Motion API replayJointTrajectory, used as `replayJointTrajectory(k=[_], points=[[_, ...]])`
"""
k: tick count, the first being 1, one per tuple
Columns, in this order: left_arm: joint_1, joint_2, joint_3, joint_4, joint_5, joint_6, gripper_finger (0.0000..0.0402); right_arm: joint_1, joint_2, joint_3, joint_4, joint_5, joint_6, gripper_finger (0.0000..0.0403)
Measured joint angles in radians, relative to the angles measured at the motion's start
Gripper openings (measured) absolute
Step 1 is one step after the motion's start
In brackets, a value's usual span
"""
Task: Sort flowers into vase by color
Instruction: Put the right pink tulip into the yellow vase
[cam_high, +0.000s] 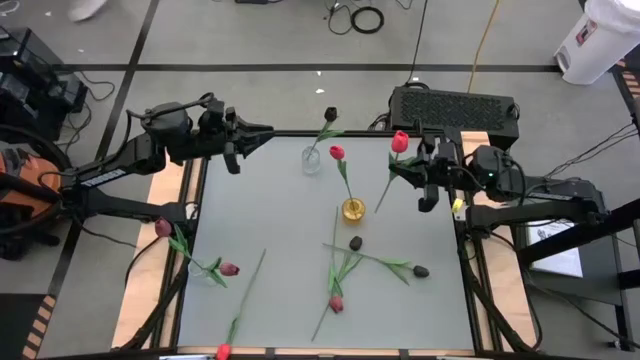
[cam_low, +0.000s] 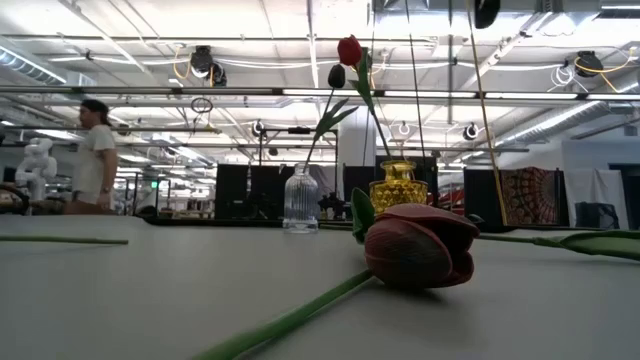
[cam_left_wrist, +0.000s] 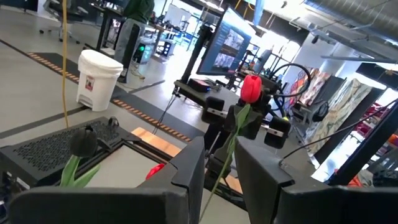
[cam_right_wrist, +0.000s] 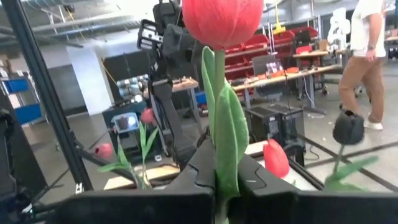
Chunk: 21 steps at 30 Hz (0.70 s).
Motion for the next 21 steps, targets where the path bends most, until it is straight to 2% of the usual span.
replayJointTrajectory(k=[7,21], points=[[0.0,0.0,0.0,0.0,0.0,0.008,0.0095,-0.001,0.119,0.0,0.136,0.056,-0.008,0.0001],[0.0,0.001,-0.001,-0.041,0.0,0.008,0.0095,-0.008,0.282,0.0,0.244,0.061,-0.031,0.0002]])
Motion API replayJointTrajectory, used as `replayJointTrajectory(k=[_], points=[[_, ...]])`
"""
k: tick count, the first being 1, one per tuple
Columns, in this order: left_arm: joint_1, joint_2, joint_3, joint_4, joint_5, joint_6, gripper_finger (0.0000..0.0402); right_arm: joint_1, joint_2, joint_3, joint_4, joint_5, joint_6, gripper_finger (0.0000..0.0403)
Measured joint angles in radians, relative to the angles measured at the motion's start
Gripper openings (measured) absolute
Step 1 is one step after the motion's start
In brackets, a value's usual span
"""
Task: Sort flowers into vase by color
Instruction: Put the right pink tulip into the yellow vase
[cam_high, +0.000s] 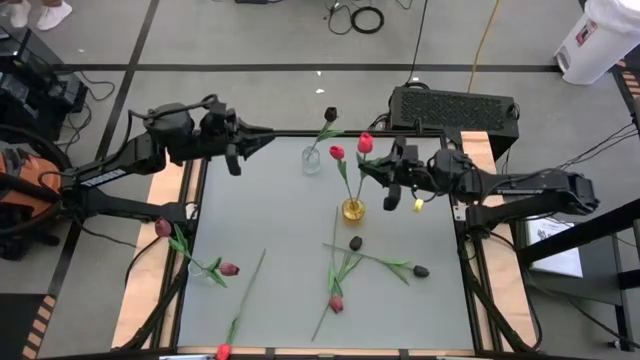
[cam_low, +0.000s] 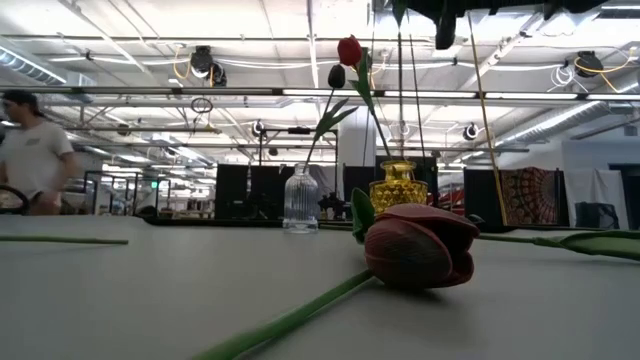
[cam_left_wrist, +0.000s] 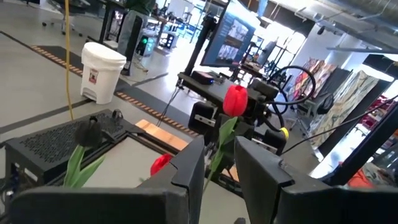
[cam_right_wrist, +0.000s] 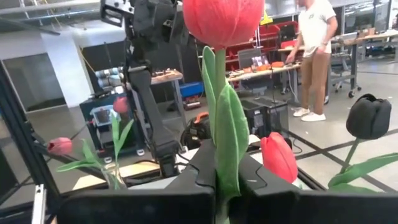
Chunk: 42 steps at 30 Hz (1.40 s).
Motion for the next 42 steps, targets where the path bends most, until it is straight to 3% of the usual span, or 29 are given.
replayJointTrajectory(k=[31,35,42], points=[[0.0,0.0,0.0,-0.022,0.001,-0.002,0.0095,-0.008,0.037,0.0,-0.054,0.028,-0.056,0.0004],[0.0,0.0,0.0,-0.022,0.001,-0.002,0.0095,-0.008,0.037,0.0,-0.053,0.028,-0.056,0.003],[0.0,0.0,0.0,-0.022,0.001,-0.002,0.0095,-0.008,0.037,0.0,-0.053,0.027,-0.045,0.0108]])
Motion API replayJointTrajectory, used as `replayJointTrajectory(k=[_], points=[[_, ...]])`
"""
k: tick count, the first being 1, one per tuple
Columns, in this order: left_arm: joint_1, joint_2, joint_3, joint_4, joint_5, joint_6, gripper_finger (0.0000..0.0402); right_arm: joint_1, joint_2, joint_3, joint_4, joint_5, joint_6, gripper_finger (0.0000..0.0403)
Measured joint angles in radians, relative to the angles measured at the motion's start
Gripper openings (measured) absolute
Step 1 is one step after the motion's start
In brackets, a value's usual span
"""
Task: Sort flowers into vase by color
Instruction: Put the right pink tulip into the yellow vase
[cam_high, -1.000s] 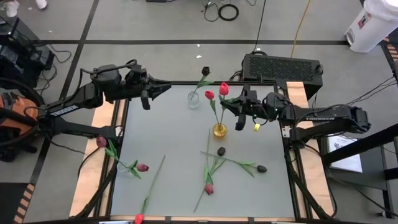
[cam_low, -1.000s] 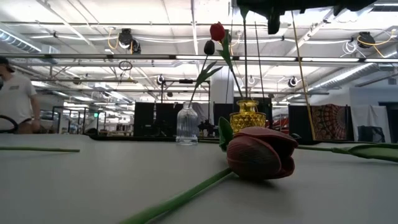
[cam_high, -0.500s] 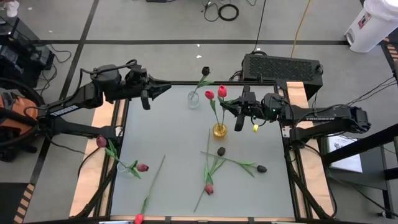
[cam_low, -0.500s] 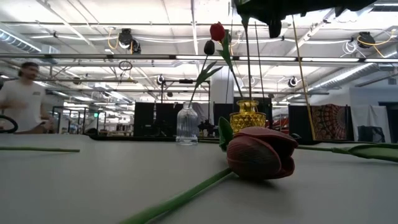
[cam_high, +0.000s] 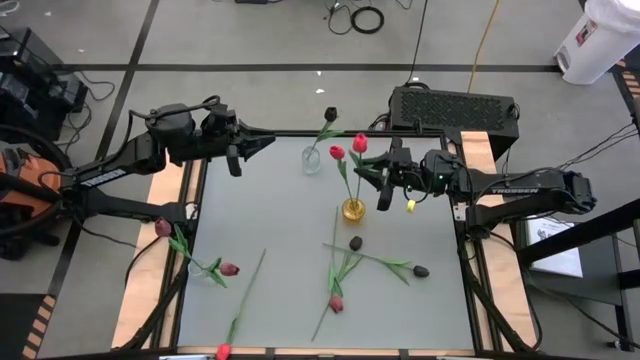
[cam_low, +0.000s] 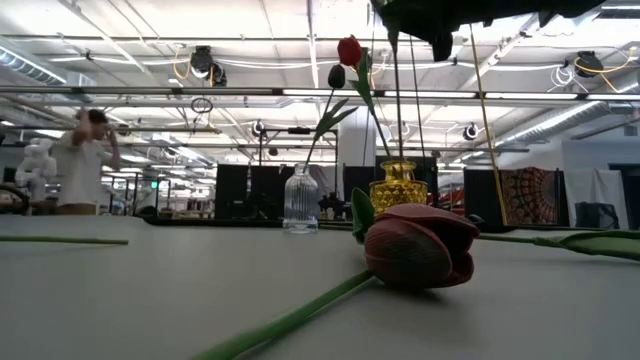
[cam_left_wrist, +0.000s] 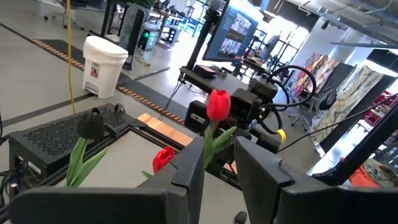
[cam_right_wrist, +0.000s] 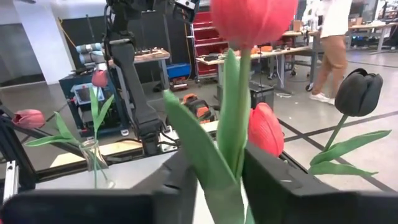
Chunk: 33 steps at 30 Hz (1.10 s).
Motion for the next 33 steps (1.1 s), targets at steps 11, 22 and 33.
replayJointTrajectory(k=[11,22,33], points=[[0.0,0.0,0.0,0.0,0.0,0.0,0.0095,0.001,0.0,0.0,-0.061,-0.008,0.06,0.0191],[0.0,0.0,0.0,0.0,0.001,-0.004,0.0095,0.003,-0.01,0.0,-0.149,-0.009,0.049,0.0218],[0.0,0.0,0.0,0.0,0.005,-0.006,0.0095,0.003,-0.101,0.0,-0.256,-0.005,0.049,0.0219]])
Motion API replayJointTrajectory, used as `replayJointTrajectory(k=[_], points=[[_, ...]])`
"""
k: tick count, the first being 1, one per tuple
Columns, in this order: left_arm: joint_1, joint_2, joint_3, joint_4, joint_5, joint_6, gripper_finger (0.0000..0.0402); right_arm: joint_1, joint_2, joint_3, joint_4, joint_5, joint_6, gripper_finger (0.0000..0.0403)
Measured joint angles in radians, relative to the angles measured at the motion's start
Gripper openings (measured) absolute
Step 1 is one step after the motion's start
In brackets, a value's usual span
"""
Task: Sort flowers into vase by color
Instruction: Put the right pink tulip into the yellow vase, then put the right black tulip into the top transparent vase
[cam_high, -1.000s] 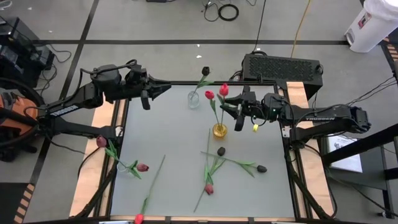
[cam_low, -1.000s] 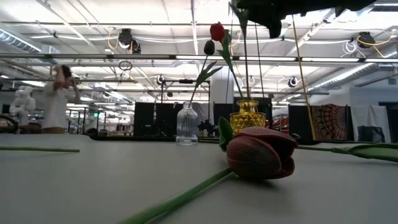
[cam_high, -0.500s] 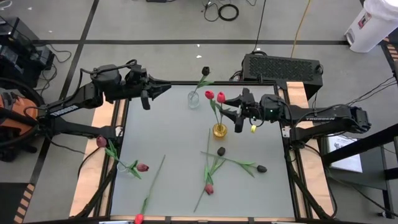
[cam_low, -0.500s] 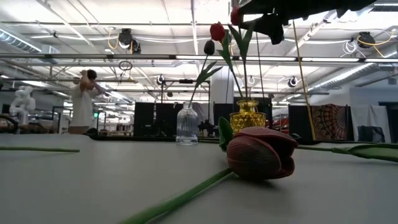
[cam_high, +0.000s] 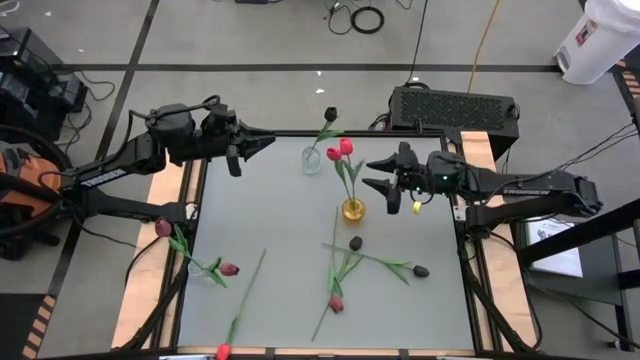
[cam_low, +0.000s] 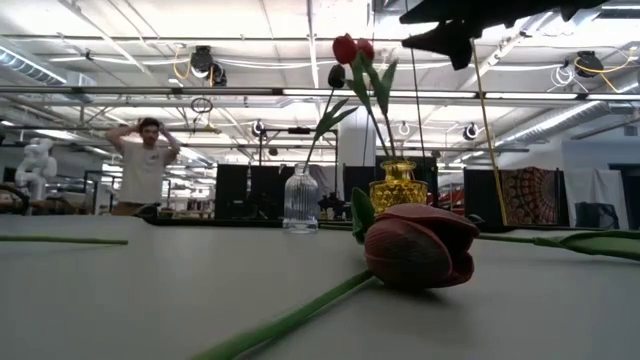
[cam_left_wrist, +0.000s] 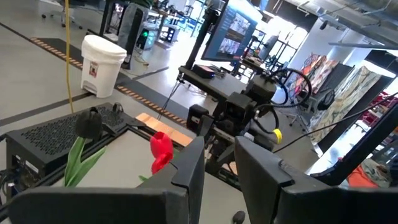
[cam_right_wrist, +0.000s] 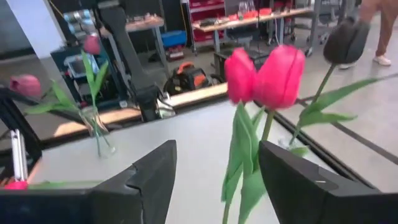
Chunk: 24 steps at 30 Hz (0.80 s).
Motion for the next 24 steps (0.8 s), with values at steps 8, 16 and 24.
replayJointTrajectory(k=[8,16,24], points=[[0.0,0.0,0.0,0.0,0.0,0.0,0.0095,0.0,-0.102,0.0,-0.105,0.0,0.028,0.0219],[0.0,0.0,0.0,0.0,0.0,0.001,0.0095,0.0,-0.2,0.0,-0.227,-0.005,0.103,0.0219],[0.0,0.0,0.001,0.0,-0.001,0.006,0.0095,0.0,-0.275,0.0,-0.339,-0.079,0.211,0.0219]])
